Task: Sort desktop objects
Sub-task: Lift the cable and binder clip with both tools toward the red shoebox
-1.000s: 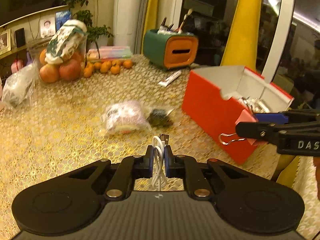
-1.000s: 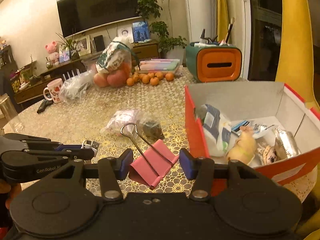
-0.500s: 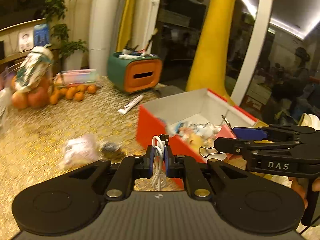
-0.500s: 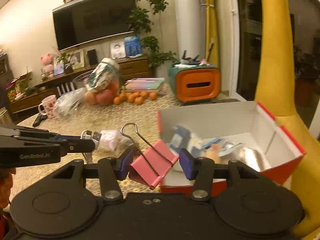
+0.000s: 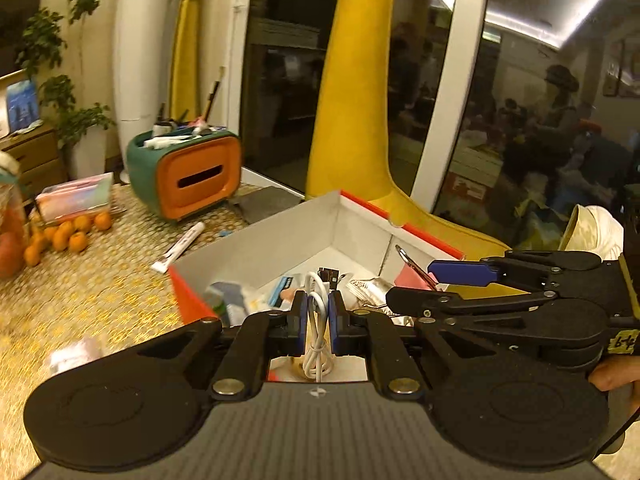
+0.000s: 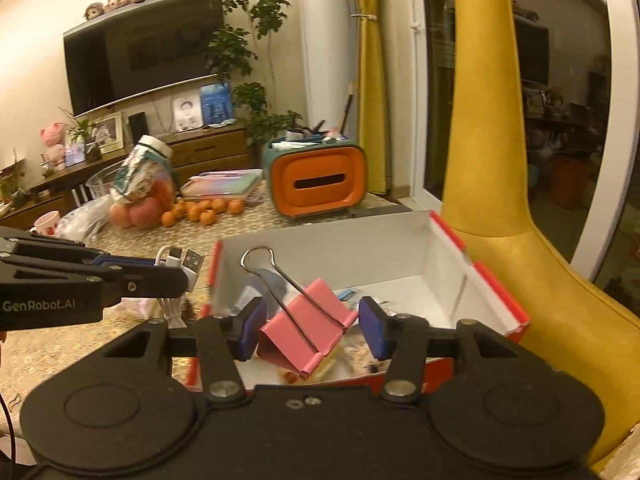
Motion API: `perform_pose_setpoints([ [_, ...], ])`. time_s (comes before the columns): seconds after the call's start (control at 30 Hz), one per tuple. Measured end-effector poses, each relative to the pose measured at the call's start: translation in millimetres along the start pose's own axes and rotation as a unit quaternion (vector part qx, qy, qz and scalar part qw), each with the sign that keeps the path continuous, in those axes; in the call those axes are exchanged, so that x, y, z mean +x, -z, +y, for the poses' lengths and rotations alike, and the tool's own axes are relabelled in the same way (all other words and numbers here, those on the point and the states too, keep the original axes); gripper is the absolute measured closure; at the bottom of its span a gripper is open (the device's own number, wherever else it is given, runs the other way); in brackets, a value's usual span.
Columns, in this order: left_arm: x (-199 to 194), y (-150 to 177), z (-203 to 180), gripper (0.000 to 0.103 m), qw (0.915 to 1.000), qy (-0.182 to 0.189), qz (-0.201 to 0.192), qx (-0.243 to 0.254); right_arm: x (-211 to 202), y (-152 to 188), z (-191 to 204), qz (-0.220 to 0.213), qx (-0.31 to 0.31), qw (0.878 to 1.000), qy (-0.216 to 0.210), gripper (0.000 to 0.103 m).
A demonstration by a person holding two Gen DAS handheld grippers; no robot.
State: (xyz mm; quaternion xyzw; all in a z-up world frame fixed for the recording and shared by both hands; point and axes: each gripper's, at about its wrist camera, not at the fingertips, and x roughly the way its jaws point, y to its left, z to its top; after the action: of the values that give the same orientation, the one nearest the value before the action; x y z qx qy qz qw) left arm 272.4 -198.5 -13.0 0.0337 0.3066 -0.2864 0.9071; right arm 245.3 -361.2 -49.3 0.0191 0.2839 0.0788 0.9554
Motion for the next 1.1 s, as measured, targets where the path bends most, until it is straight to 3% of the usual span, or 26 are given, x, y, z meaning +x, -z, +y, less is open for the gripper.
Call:
perform_pose_setpoints([
  [0.3,54.8,-15.4,14.2,0.094,0.9991,0.0,0.038,-0.02,32.2,2.0,-31.9,0.022,0.022,0.999,0.022,0.053],
  [0.7,119.4,-24.2,24.1,0.094,0.9962,-0.023,0.084,0.006,61.1,9.7,-29.9,0.051,-0.006,0.999,0.017,0.053],
  [1.1,152.9,-13.2,31.7,0.093,0.9911,-0.032,0.129,-0.004,85.8,15.5,-27.2,0.085,-0.023,0.996,0.023,0.053],
])
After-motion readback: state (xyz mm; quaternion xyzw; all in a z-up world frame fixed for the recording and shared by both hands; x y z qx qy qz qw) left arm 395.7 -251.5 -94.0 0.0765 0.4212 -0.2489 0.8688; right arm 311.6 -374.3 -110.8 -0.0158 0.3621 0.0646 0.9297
